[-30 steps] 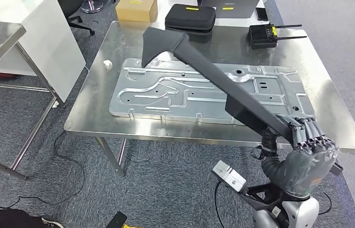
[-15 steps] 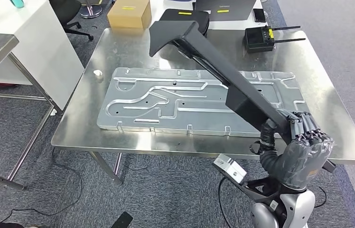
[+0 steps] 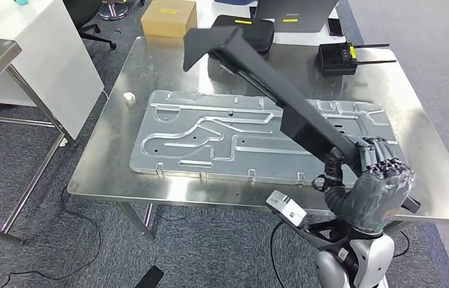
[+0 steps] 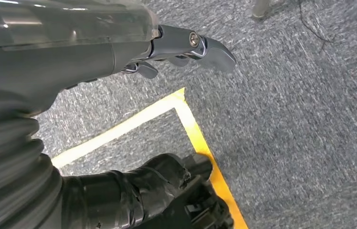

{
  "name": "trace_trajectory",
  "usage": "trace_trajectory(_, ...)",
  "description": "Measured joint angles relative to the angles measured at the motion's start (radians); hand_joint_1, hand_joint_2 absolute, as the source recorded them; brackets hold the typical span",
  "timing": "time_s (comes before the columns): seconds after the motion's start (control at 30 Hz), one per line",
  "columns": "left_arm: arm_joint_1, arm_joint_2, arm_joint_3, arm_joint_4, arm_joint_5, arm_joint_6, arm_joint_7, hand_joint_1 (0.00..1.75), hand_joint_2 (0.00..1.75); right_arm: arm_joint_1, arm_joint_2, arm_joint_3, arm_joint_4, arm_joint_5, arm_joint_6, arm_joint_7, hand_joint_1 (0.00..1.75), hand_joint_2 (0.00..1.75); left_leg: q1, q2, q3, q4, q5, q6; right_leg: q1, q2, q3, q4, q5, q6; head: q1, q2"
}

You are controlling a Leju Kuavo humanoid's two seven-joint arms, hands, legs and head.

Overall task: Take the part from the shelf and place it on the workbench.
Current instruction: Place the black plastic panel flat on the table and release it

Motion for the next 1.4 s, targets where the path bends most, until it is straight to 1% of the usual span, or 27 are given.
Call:
trace_trajectory(0.03, 0.0, 0.0, 0.0, 0.0, 0.0, 0.0, 0.0, 0.0, 1.75, 0.0, 0.0, 0.0, 0.003, -0.001, 0.0, 0.001, 1.75, 1.75, 0.0, -0.001, 0.007, 0.001, -0.006, 0.0, -0.001, 0.0, -0.012, 0.003, 0.021, 0.001, 0.0, 0.0)
trace_trajectory(0.07, 0.001, 0.0, 0.0, 0.0, 0.0, 0.0, 0.0, 0.0, 1.75, -0.002, 0.0, 0.0, 0.005, -0.002, 0.0, 0.002, 1.75, 1.75, 0.0, -0.002, 0.016, 0.003, -0.014, -0.001, -0.002, 0.0, -0.004, -0.036, 0.061, 0.001, 0.0, 0.0)
trace_trajectory(0.13, 0.001, -0.001, 0.0, 0.0, -0.002, -0.001, 0.0, 0.0, 1.75, -0.009, 0.0, 0.0, 0.01, -0.004, 0.0, 0.006, 1.75, 1.75, -0.002, -0.004, 0.033, 0.006, -0.03, -0.007, 0.0, -0.001, 0.045, -0.166, 0.143, -0.006, 0.0, 0.0)
trace_trajectory(0.17, 0.0, -0.001, 0.0, 0.0, -0.003, -0.001, 0.0, 0.0, 1.75, -0.014, 0.0, 0.0, 0.012, -0.005, 0.0, 0.008, 1.75, 1.75, -0.003, -0.005, 0.037, 0.008, -0.037, -0.011, 0.003, -0.002, 0.068, -0.218, 0.161, -0.011, 0.0, 0.0)
trace_trajectory(0.23, -0.002, -0.002, -0.001, 0.0, -0.004, -0.002, 0.001, 0.0, 1.75, -0.019, -0.001, 0.0, 0.016, -0.006, 0.0, 0.01, 1.75, 1.75, -0.005, -0.004, 0.037, 0.008, -0.044, -0.021, 0.009, -0.002, 0.086, -0.253, 0.154, -0.019, -0.001, 0.0)
trace_trajectory(0.3, -0.004, -0.002, -0.001, 0.0, -0.006, -0.003, 0.001, 0.0, 1.75, -0.022, 0.0, 0.0, 0.02, -0.006, 0.0, 0.012, 1.75, 1.75, -0.006, -0.002, 0.039, 0.007, -0.051, -0.031, 0.005, -0.001, 0.091, -0.263, 0.15, -0.027, -0.002, 0.0)
trace_trajectory(0.37, -0.006, -0.002, -0.001, -0.001, -0.008, -0.003, 0.001, 0.0, 1.75, -0.026, 0.0, 0.0, 0.022, -0.007, 0.0, 0.014, 1.75, 1.75, -0.005, -0.001, 0.026, 0.045, -0.073, -0.043, -0.002, -0.002, 0.105, -0.273, 0.146, -0.038, -0.004, 0.0)
trace_trajectory(0.4, -0.006, -0.002, -0.001, -0.001, -0.009, -0.003, 0.001, 0.0, 1.75, -0.029, 0.0, 0.0, 0.022, -0.007, 0.0, 0.014, 1.75, 1.75, -0.003, 0.0, 0.002, 0.093, -0.093, -0.047, -0.004, -0.004, 0.112, -0.276, 0.143, -0.044, -0.005, 0.0)
trace_trajectory(0.47, -0.005, -0.002, -0.001, -0.001, -0.01, -0.003, 0.001, 0.0, 1.75, -0.033, 0.0, 0.0, 0.025, -0.007, 0.0, 0.014, 1.75, 1.75, 0.0, 0.0, -0.077, 0.226, -0.136, -0.056, -0.003, -0.005, 0.121, -0.276, 0.135, -0.051, -0.007, 0.0)
trace_trajectory(0.53, -0.002, -0.002, -0.002, -0.001, -0.01, -0.003, 0.002, 0.0, 1.75, -0.033, 0.0, 0.0, 0.031, -0.007, 0.0, 0.014, 1.75, 1.75, 0.004, 0.0, -0.141, 0.306, -0.139, -0.062, -0.003, -0.004, 0.13, -0.274, 0.124, -0.051, -0.007, 0.0)
trace_trajectory(0.57, -0.001, -0.001, -0.002, -0.001, -0.01, -0.003, 0.002, 0.0, 1.75, -0.033, 0.0, 0.0, 0.035, -0.007, 0.0, 0.014, 1.75, 1.75, 0.005, 0.0, -0.149, 0.295, -0.113, -0.063, -0.003, -0.003, 0.137, -0.272, 0.118, -0.05, -0.007, 0.0)
trace_trajectory(0.6, -0.001, -0.001, -0.002, -0.001, -0.009, -0.003, 0.003, 0.0, 1.75, -0.033, 0.0, 0.0, 0.037, -0.007, 0.0, 0.015, 1.75, 1.75, 0.007, 0.001, -0.137, 0.248, -0.071, -0.063, -0.004, -0.002, 0.145, -0.27, 0.11, -0.047, -0.007, 0.0)
trace_trajectory(0.67, -0.003, 0.0, -0.001, -0.001, -0.008, -0.003, 0.006, 0.0, 1.75, -0.035, 0.0, 0.0, 0.04, -0.007, 0.0, 0.018, 1.75, 1.75, 0.007, 0.002, -0.089, 0.118, 0.008, -0.062, -0.004, -0.001, 0.16, -0.265, 0.093, -0.037, -0.007, 0.0)
trace_trajectory(0.7, -0.004, 0.0, -0.001, -0.001, -0.008, -0.003, 0.007, 0.0, 1.75, -0.038, 0.0, 0.0, 0.041, -0.007, 0.0, 0.02, 1.75, 1.75, 0.006, 0.002, -0.068, 0.071, 0.024, -0.058, -0.003, -0.001, 0.163, -0.262, 0.087, -0.031, -0.007, 0.0)
trace_trajectory(0.73, -0.004, 0.0, -0.001, -0.001, -0.007, -0.003, 0.008, 0.0, 1.75, -0.041, 0.0, 0.0, 0.043, -0.007, 0.0, 0.021, 1.75, 1.75, 0.005, 0.001, -0.059, 0.047, 0.026, -0.053, -0.002, 0.0, 0.163, -0.26, 0.083, -0.025, -0.007, 0.0)
trace_trajectory(0.83, -0.003, -0.001, -0.001, -0.001, -0.006, -0.003, 0.009, 0.0, 1.75, -0.044, 0.0, 0.0, 0.046, -0.007, 0.0, 0.023, 1.75, 1.75, 0.002, -0.002, -0.053, 0.038, 0.013, -0.031, -0.002, 0.0, 0.163, -0.261, 0.075, -0.008, -0.008, 0.0)
trace_trajectory(0.9, -0.004, -0.001, -0.001, -0.001, -0.006, -0.002, 0.009, 0.0, 1.75, -0.047, 0.0, 0.0, 0.047, -0.007, 0.0, 0.023, 1.75, 1.75, 0.004, -0.003, -0.043, 0.033, 0.009, -0.017, -0.004, -0.002, 0.147, -0.219, 0.051, 0.001, -0.007, 0.0)
trace_trajectory(0.93, -0.005, -0.001, -0.001, -0.001, -0.006, -0.002, 0.009, 0.0, 1.75, -0.048, -0.001, 0.0, 0.047, -0.007, 0.0, 0.023, 1.75, 1.75, 0.004, -0.002, -0.038, 0.031, 0.007, -0.011, -0.004, -0.003, 0.122, -0.169, 0.027, 0.004, -0.007, 0.0)
trace_trajectory(1.0, -0.006, -0.001, -0.001, -0.001, -0.006, 0.004, 0.015, 0.0, 1.75, -0.049, -0.001, 0.0, 0.049, -0.007, 0.0, 0.025, 1.75, 1.75, 0.001, -0.002, -0.031, 0.031, 0.001, -0.004, -0.004, -0.003, 0.045, -0.036, -0.019, 0.006, -0.007, 0.0)
trace_trajectory(1.03, -0.005, -0.001, -0.001, -0.001, -0.005, 0.008, 0.02, 0.0, 1.75, -0.049, -0.001, 0.0, 0.051, -0.007, 0.0, 0.027, 1.75, 1.75, -0.001, -0.002, -0.028, 0.031, -0.002, -0.002, -0.003, -0.003, 0.013, 0.009, -0.026, 0.006, -0.007, 0.0)
trace_trajectory(1.07, -0.005, -0.001, -0.001, -0.001, -0.004, 0.012, 0.025, 0.0, 1.75, -0.048, -0.001, 0.0, 0.053, -0.006, 0.0, 0.029, 1.75, 1.75, -0.004, -0.003, -0.023, 0.031, -0.006, 0.0, -0.002, -0.003, -0.004, 0.02, -0.01, 0.003, -0.007, 0.0)
trace_trajectory(1.1, -0.004, -0.001, -0.001, -0.001, -0.003, 0.013, 0.029, 0.0, 1.75, -0.048, -0.001, 0.0, 0.055, -0.006, 0.0, 0.031, 1.75, 1.75, -0.007, -0.004, -0.017, 0.031, -0.01, 0.0, 0.0, -0.003, 0.0, -0.011, 0.025, -0.003, -0.007, 0.0)
trace_trajectory(1.17, -0.003, -0.003, -0.001, -0.001, -0.002, 0.008, 0.028, 0.0, 1.75, -0.049, -0.001, 0.0, 0.056, -0.006, 0.0, 0.033, 1.75, 1.75, -0.011, -0.007, -0.004, 0.03, -0.02, 0.001, 0.007, -0.003, 0.045, -0.138, 0.11, -0.023, -0.007, 0.0)
trace_trajectory(1.2, -0.004, -0.004, -0.001, -0.001, -0.002, 0.001, 0.024, 0.0, 1.75, -0.051, -0.001, 0.001, 0.056, -0.006, 0.0, 0.034, 1.75, 1.75, -0.013, -0.008, 0.0, 0.031, -0.024, -0.001, 0.013, -0.003, 0.067, -0.193, 0.137, -0.034, -0.009, 0.0)
trace_trajectory(1.23, -0.004, -0.006, -0.002, -0.001, -0.002, -0.007, 0.019, 0.0, 1.75, -0.053, -0.002, 0.002, 0.056, -0.006, 0.0, 0.034, 1.75, 1.75, -0.013, -0.008, 0.0, 0.031, -0.026, -0.004, 0.018, -0.003, 0.081, -0.227, 0.148, -0.042, -0.01, 0.0)
trace_trajectory(1.3, -0.006, -0.006, -0.004, -0.001, -0.003, -0.024, 0.005, 0.0, 1.75, -0.059, -0.001, 0.006, 0.057, -0.005, 0.0, 0.034, 1.71, 1.75, -0.011, -0.007, -0.003, 0.029, -0.026, -0.013, 0.025, -0.002, 0.087, -0.248, 0.145, -0.049, -0.012, 0.0)
trace_trajectory(1.4, -0.006, -0.006, -0.012, -0.001, -0.007, -0.039, -0.01, 0.0, 1.75, -0.071, -0.001, 0.02, 0.062, 0.002, 0.0, 0.038, 1.61, 1.75, -0.012, -0.002, -0.009, 0.052, -0.048, -0.029, 0.012, -0.004, 0.106, -0.275, 0.149, -0.053, -0.013, 0.0)
